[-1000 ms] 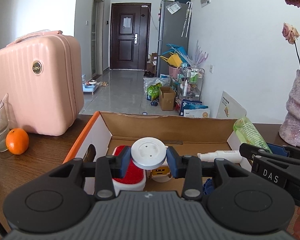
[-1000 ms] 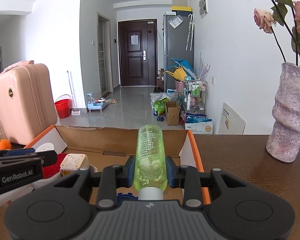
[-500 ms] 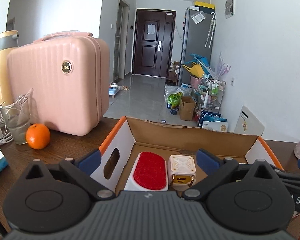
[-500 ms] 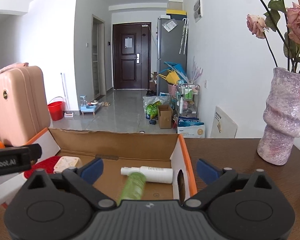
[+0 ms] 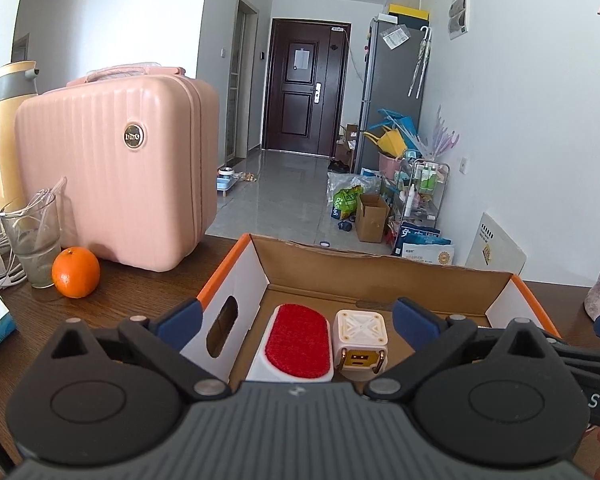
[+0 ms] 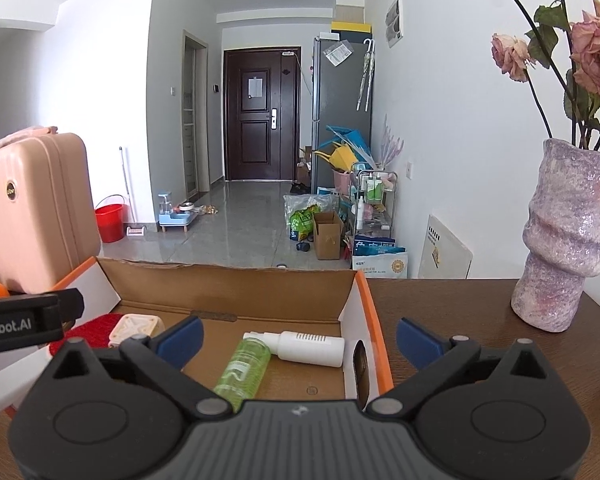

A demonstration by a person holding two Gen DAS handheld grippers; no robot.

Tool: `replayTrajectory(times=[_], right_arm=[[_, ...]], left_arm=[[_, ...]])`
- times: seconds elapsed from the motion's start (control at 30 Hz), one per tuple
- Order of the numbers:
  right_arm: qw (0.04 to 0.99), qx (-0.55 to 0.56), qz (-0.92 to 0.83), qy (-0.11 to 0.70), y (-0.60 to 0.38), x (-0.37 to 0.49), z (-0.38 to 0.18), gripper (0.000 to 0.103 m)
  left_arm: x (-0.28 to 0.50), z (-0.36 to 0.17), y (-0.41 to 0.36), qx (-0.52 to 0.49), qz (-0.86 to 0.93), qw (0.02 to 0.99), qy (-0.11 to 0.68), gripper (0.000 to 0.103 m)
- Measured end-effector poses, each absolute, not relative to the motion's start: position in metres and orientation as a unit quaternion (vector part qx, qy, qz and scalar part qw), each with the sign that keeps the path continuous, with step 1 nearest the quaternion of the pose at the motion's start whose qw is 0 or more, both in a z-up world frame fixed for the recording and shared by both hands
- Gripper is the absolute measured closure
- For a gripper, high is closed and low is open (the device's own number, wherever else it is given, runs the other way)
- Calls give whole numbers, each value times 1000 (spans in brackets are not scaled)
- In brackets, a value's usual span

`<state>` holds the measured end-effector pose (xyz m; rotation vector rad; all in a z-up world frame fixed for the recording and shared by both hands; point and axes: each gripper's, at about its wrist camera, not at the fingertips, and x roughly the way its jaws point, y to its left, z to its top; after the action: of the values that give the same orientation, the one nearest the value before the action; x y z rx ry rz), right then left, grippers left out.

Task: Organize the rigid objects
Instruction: 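Open both grippers to drop the round cap and green bottle into the box, then move both grippers back from the box toward the white container and ribbed cap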

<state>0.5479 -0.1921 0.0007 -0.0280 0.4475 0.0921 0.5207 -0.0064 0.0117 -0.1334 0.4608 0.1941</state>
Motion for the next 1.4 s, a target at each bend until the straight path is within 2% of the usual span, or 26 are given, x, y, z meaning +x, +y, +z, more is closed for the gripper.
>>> replayTrajectory(times=[0.93, 1.4], right_arm=[[978, -35, 56, 197, -190, 480, 10, 0], [977, -43, 68, 196, -185, 426, 2, 0]], left_arm=[[457, 24, 12, -53, 97, 976, 189, 0], [406, 21, 23, -43, 91, 976, 194, 0]])
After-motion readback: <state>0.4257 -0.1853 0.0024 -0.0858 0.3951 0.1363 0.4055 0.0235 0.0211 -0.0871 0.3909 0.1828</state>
